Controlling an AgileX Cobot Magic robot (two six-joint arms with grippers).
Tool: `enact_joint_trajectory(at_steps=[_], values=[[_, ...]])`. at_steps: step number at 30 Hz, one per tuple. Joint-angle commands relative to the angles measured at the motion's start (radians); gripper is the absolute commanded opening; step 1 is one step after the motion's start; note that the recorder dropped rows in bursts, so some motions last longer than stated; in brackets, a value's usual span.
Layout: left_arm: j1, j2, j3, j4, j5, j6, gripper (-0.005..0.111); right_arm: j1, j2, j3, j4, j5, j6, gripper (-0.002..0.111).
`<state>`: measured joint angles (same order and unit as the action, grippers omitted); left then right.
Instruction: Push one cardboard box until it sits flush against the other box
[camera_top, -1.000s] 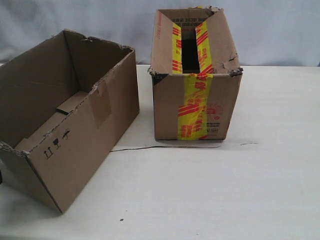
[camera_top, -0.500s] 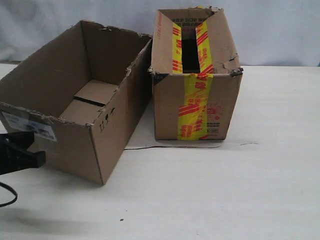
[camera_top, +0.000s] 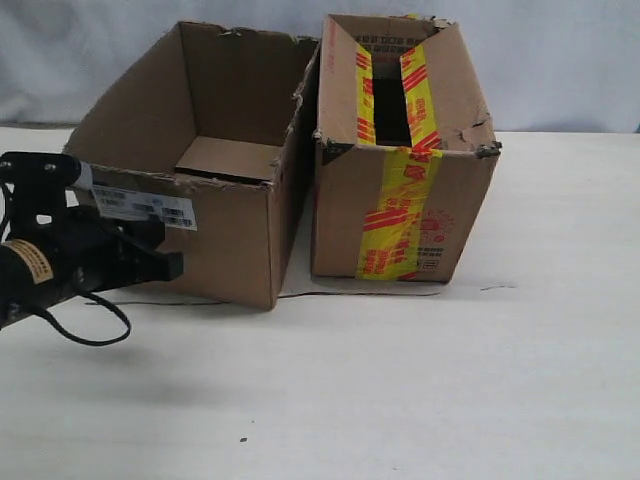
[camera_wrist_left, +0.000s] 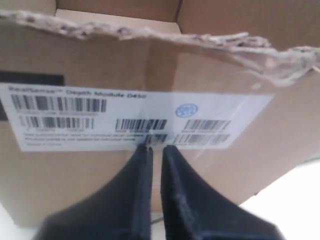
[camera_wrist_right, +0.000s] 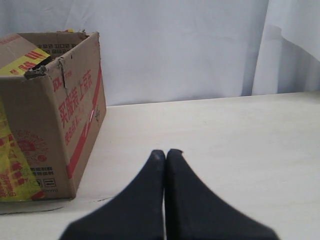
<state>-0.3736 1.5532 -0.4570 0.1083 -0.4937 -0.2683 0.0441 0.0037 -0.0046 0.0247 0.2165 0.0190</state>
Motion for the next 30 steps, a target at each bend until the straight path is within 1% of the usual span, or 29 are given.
enact_joint_trajectory(at_steps=[1, 4, 8, 13, 17, 21, 24, 30], values=[[-0.030, 0.048, -0.053, 0.013, -0.037, -0.035, 0.000, 0.003, -0.004, 0.005, -0.005, -0.003, -0.007, 0.000], [-0.065, 0.094, -0.094, 0.013, -0.042, -0.035, 0.000, 0.003, -0.004, 0.005, -0.005, -0.003, -0.007, 0.000], [-0.080, 0.143, -0.159, 0.013, -0.029, -0.039, 0.000, 0.003, -0.004, 0.005, -0.005, -0.003, -0.007, 0.000], [-0.080, 0.143, -0.161, 0.028, -0.017, -0.044, 0.000, 0.003, -0.004, 0.005, -0.005, -0.003, -0.007, 0.000], [-0.080, 0.107, -0.137, 0.135, -0.020, -0.079, 0.000, 0.003, -0.004, 0.005, -0.005, -0.003, -0.007, 0.000], [-0.080, -0.040, -0.051, 0.171, -0.017, -0.063, 0.000, 0.003, -0.004, 0.005, -0.005, -0.003, -0.007, 0.000], [-0.080, -0.186, 0.039, 0.167, -0.014, 0.010, 0.000, 0.003, -0.004, 0.005, -0.005, -0.003, -0.007, 0.000], [-0.080, -0.511, 0.236, 0.111, -0.014, 0.169, 0.000, 0.003, -0.004, 0.005, -0.005, -0.003, -0.007, 0.000]])
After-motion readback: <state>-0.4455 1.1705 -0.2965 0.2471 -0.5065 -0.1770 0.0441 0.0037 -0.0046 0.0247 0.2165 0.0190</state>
